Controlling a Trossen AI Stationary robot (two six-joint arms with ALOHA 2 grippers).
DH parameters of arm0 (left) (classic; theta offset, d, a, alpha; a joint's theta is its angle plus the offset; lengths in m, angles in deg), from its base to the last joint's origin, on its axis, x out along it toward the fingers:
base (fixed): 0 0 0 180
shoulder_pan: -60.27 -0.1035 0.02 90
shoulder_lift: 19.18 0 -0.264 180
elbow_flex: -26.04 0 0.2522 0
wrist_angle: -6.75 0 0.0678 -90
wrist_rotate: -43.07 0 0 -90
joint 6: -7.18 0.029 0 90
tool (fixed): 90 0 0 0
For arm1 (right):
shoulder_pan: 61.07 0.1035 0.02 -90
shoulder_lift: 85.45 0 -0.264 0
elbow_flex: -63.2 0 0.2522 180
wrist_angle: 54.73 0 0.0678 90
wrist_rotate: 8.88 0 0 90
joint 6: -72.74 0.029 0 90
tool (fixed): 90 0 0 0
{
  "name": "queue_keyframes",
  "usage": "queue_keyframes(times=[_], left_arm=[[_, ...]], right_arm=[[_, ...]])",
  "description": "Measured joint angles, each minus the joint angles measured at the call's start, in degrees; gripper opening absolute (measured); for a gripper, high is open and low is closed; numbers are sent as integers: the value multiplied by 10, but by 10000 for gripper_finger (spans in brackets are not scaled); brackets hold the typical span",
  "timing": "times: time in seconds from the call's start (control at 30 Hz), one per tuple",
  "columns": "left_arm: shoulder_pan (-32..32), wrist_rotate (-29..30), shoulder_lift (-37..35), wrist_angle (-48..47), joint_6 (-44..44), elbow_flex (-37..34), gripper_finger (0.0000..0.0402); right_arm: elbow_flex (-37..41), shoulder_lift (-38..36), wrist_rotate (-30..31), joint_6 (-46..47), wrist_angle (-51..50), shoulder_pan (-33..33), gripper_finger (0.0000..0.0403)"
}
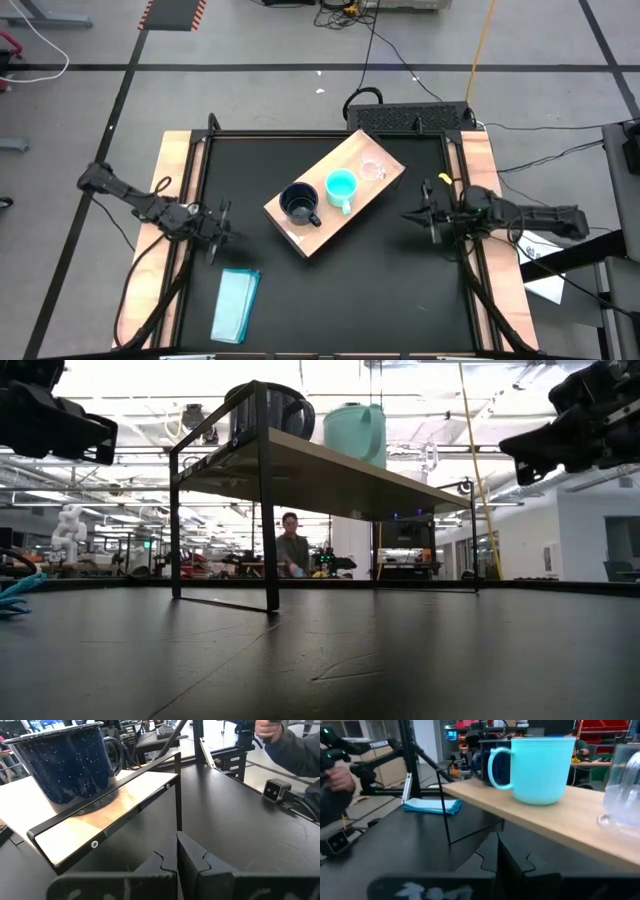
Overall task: Stack small to large cups/mugs on shelf
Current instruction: Return to Home Position
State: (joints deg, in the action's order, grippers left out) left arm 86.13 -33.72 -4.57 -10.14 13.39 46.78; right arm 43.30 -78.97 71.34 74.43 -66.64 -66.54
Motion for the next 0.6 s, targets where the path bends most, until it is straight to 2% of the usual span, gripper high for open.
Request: queue_keyframes(times=[0.2,0.4,0.5,0.6], left_arm=[[36,38,0,-1,-4,0,0],[47,52,0,-8,22,0,0],[39,80,0,-13,36,0,0],[17,84,0,-23,39,0,0]], right_arm=[[29,1,67,-8,20,72,0],[35,1,70,-45,38,111,0],[35,0,70,-56,39,112,0],[36,2,71,-67,38,112,0]])
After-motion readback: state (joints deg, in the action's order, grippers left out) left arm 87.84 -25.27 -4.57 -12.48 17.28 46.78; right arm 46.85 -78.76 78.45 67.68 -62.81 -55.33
